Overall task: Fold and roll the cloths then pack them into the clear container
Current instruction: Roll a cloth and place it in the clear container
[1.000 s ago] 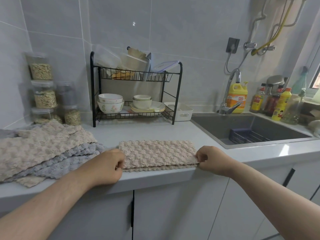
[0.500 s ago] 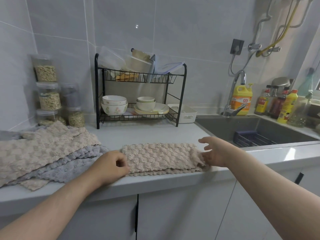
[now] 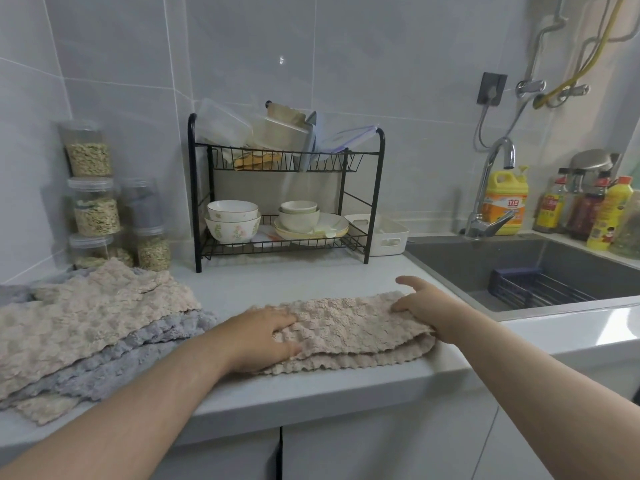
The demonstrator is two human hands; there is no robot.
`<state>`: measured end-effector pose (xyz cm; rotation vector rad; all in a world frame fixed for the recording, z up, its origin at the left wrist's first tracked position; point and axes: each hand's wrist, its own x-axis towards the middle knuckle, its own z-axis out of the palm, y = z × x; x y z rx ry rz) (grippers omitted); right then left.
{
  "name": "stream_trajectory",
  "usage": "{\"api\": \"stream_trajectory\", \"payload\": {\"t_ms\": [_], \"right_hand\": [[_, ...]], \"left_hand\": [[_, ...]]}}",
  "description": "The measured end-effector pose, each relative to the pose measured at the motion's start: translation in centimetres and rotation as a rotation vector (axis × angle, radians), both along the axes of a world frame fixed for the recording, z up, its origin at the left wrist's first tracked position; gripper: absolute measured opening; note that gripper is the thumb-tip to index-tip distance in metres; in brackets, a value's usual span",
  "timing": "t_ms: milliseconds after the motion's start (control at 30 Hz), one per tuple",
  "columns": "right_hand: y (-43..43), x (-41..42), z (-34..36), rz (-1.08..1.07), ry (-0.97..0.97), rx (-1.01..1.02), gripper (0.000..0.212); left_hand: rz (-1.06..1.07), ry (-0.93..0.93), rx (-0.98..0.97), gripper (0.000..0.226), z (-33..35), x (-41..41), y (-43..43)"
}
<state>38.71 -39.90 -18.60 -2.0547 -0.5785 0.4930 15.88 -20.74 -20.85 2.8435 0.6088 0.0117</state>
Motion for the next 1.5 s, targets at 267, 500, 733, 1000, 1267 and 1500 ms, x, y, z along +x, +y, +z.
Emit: {"api": "stream_trajectory", "payload": {"t_ms": [267,500,733,1000,1267,1500], "right_hand": [[3.5,2.1,-1.5,-0.037,-0.098,0.169,0.032],[2.5,3.1,-2.1,0.135,0.019,0.192,0.053],[2.3,3.0,-2.1,0.166,0.102,0.314,0.052],[1.5,4.3,-0.4,0.055,0.432,0.402,0.047],[0.9,5.0,4.9,0.014,0.109,0.137,0.049],[3.8,0.8,6.6,0.032,-0.332,-0.055,0.045]], "left_hand": [[0.050,0.021,0.013,0.076,0.0,1.8,4.1],[0.030,-0.019,0.180,0.059,2.1,3.6,2.9],[0.011,0.105,-0.040,0.089,2.7,7.5,1.4],[0.010,0.245,0.004,0.104,2.1,10.2,0.0],[0.040,-0.322,-0.059,0.061,1.1,9.3,-0.7],[0.421,-0.667,-0.194,0.032,-1.7,2.1,7.3]]}}
